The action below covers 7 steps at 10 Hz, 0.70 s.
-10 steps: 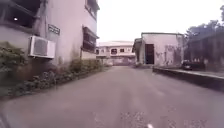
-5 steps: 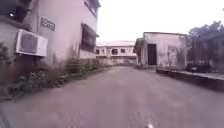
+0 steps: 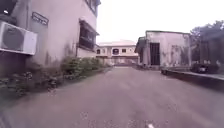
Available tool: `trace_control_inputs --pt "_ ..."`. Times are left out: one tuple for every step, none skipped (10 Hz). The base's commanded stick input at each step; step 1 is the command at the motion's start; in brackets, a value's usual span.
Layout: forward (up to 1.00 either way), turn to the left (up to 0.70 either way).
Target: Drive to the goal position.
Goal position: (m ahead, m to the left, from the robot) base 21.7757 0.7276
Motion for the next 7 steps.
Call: trace_control_inputs --pt "1.00 0.00" --pt "1.00 0.00" --pt "1.00 0.00" --pt "1.00 -0.10" --pt "1.00 -0.21" --pt "1.00 -0.32" --pt "1.00 0.00"
